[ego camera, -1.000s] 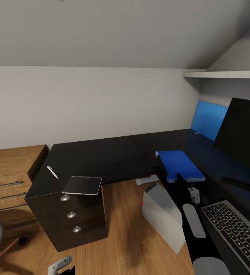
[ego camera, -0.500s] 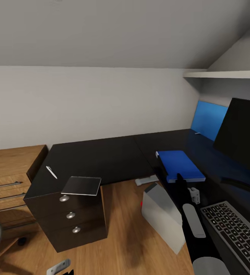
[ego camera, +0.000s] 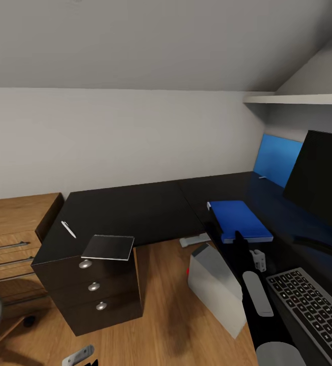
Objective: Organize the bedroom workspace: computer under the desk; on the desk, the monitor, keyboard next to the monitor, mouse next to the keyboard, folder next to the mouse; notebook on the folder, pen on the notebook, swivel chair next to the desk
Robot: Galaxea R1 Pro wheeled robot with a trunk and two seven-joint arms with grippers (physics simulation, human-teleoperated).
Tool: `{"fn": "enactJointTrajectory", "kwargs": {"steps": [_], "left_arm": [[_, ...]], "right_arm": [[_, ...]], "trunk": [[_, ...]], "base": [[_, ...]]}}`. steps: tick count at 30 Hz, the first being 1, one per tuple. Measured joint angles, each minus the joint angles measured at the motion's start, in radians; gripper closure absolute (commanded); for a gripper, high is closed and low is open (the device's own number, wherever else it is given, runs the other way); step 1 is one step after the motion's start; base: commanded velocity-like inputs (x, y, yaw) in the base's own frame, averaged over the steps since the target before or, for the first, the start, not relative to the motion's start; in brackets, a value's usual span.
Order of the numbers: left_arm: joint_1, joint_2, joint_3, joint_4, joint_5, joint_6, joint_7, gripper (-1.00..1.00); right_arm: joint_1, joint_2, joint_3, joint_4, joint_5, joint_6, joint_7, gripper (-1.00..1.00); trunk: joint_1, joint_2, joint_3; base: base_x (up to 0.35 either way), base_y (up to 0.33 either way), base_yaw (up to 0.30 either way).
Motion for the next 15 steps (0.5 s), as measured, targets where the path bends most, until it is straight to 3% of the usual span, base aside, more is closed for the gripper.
{"fn": "enactJointTrajectory", "kwargs": {"steps": [15], "left_arm": [[0.000,0.000,0.000,0.007,0.000,-0.001,0.001,-1.00]], "right_arm": [[0.000,0.000,0.000,0.000,0.001,0.001,0.000,1.00]], "trunk": [[0.000,0.000,0.000]], "base": [[0.030,0.000,0.000]]}}
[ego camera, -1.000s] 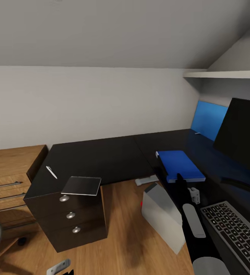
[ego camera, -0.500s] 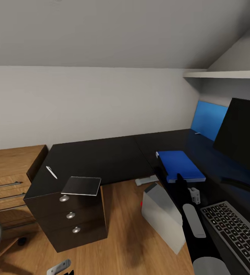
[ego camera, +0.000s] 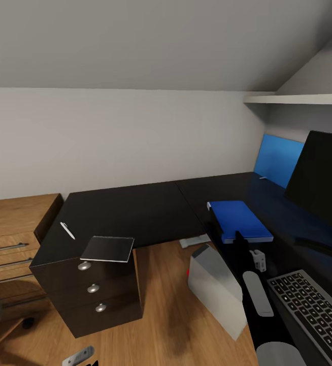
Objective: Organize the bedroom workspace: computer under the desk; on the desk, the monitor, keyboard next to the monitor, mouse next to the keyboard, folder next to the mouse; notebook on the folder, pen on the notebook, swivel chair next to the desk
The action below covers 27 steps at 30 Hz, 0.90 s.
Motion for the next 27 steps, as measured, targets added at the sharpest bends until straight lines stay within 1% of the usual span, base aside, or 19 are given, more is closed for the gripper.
{"fn": "enactJointTrajectory", "kwargs": {"steps": [4,5,19,23,27], "left_arm": [[0.000,0.000,0.000,0.000,0.000,0.000,0.000,-1.00],[0.000,0.000,0.000,0.000,0.000,0.000,0.000,-1.00],[0.000,0.000,0.000,0.002,0.000,-0.001,0.000,-1.00],[0.000,0.000,0.000,0.005,0.000,-0.002,0.000,-1.00],[0.000,0.000,0.001,0.006,0.000,0.000,0.000,-1.00]], "right_arm": [[0.000,0.000,0.000,0.000,0.000,0.000,-0.001,1.00],[0.000,0.000,0.000,0.000,0.001,0.000,-0.001,-1.00],[0.000,0.000,0.000,-0.001,0.001,0.000,-0.001,-1.00],[0.000,0.000,0.000,-0.001,0.001,0.000,-0.001,-1.00],[0.000,0.000,0.001,-0.001,0.001,0.000,-0.001,-1.00]], "trunk": [[0.000,0.000,0.000],[0.000,0.000,0.000],[0.000,0.000,0.000],[0.000,0.000,0.000],[0.000,0.000,0.000]], "base": [[0.000,0.000,0.000],[0.000,0.000,0.000],[-0.002,0.000,0.000],[-0.163,-0.108,0.000],[-0.066,-0.048,0.000]]}}
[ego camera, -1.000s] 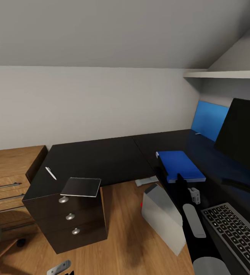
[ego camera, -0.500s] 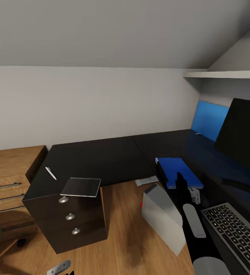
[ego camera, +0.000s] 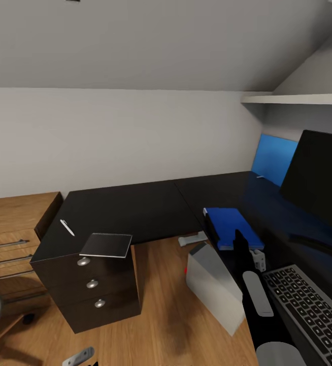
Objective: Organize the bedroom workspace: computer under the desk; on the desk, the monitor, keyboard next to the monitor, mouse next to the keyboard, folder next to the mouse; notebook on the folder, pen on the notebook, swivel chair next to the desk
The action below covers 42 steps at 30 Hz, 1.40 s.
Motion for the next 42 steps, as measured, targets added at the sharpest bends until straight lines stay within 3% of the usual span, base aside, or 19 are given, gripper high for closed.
{"fn": "enactJointTrajectory", "kwargs": {"steps": [6,42], "left_arm": [[0.000,0.000,0.000,0.000,0.000,0.000,-0.001,-1.00],[0.000,0.000,0.000,0.000,0.000,0.001,0.004,-1.00]], "right_arm": [[0.000,0.000,0.003,0.001,0.000,0.000,0.001,-1.00],[0.000,0.000,0.006,-0.013,0.003,0.003,0.005,-1.00]], "trunk": [[0.000,0.000,0.000],[-0.138,0.252,0.113]], "base": [[-0.011,-0.008,0.000],[0.000,0.000,0.000]]}}
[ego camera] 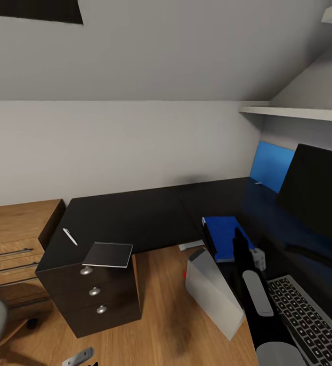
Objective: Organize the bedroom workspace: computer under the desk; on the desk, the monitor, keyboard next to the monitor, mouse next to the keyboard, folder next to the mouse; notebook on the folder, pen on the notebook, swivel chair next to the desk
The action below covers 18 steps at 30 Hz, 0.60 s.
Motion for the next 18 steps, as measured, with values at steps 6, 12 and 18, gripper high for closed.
{"fn": "enactJointTrajectory", "kwargs": {"steps": [6,12,18], "left_arm": [[0.000,0.000,0.000,0.000,0.000,-0.001,0.000,-1.00],[0.000,0.000,0.000,0.000,0.000,-0.001,0.001,-1.00],[0.000,0.000,0.000,0.000,0.000,-0.001,0.000,-1.00]], "right_arm": [[0.000,0.001,0.003,-0.012,0.000,0.000,0.001,-1.00],[0.000,0.000,0.005,-0.014,0.000,0.002,0.001,-1.00],[0.000,0.000,0.010,-0.015,0.000,0.021,0.001,-1.00]], "trunk": [[-0.023,0.042,0.019],[-0.046,0.084,0.038],[-0.069,0.126,0.056]], "base": [[0.000,0.000,0.000],[0.000,0.000,0.000],[0.000,0.000,0.000]]}}
